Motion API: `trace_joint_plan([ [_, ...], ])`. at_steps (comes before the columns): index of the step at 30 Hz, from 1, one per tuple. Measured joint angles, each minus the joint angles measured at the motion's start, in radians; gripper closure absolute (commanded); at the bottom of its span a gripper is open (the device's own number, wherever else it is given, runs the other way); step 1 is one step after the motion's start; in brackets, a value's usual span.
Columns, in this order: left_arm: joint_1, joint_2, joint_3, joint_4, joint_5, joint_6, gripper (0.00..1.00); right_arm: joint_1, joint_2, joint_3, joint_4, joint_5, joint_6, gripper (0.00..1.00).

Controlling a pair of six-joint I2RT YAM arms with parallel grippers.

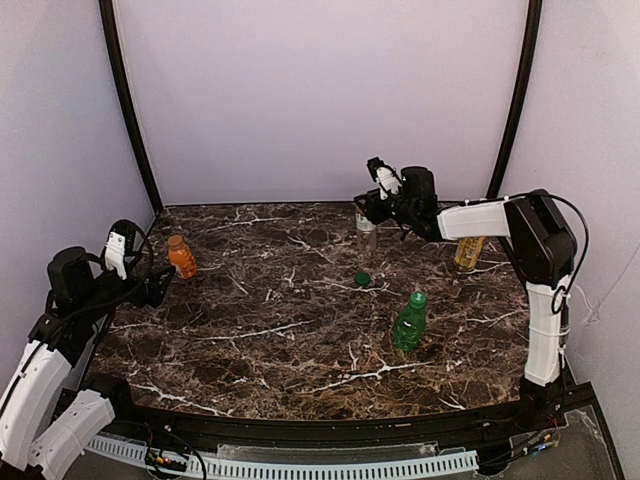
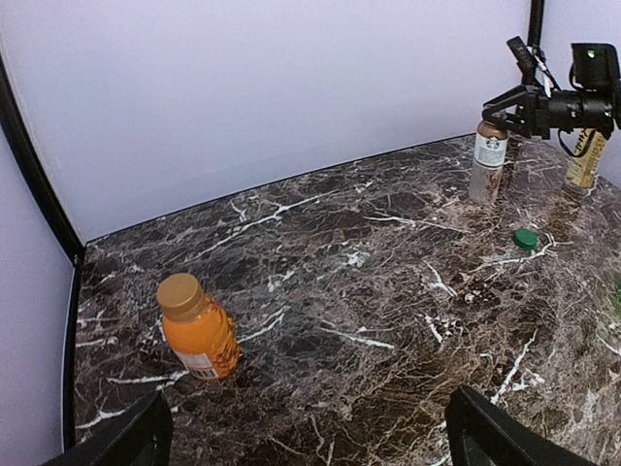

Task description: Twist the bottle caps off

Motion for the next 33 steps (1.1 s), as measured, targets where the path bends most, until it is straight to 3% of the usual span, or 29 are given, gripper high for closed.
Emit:
trace_joint_plan([
  [4, 0.056, -0.019, -0.048, 0.019, 0.0, -0.06, 0.01, -0.002, -0.005, -0.046, 0.078, -0.003, 0.003, 1.0],
  [5, 0.064, -0.024, -0.055, 0.022, 0.001, -0.07, 0.01, -0.002, -0.005, -0.051, 0.089, -0.003, 0.003, 0.94],
  [9, 0.075, -0.029, -0.064, 0.033, 0.004, -0.091, 0.01, -0.002, -0.014, -0.07, 0.106, -0.004, 0.004, 0.55],
  [11, 0.075, -0.029, -0.063, 0.035, 0.009, -0.098, 0.01, -0.002, -0.022, -0.08, 0.104, -0.003, 0.007, 0.45],
  [20, 0.075, -0.023, -0.063, 0.055, 0.035, -0.106, 0.01, -0.002, -0.034, -0.094, 0.042, 0.019, 0.01, 0.32],
  [21, 0.075, -0.02, -0.063, 0.057, 0.039, -0.106, 0.01, -0.002, -0.035, -0.093, 0.035, 0.019, 0.008, 0.25],
  [22, 0.075, -0.017, -0.063, 0.059, 0.041, -0.108, 0.01, -0.002, -0.037, -0.093, 0.027, 0.02, 0.006, 0.06],
  [23, 0.075, -0.014, -0.063, 0.059, 0.042, -0.11, 0.01, -0.002, -0.038, -0.092, 0.019, 0.02, 0.007, 0.02],
  [28, 0.075, 0.05, -0.023, 0.038, 0.006, -0.116, 0.02, -0.002, -0.061, -0.077, -0.036, 0.029, -0.002, 0.01],
  [33, 0.075, 0.267, 0.194, -0.126, -0.056, -0.045, 0.01, -0.002, -0.138, -0.059, -0.079, 0.036, -0.006, 0.01],
])
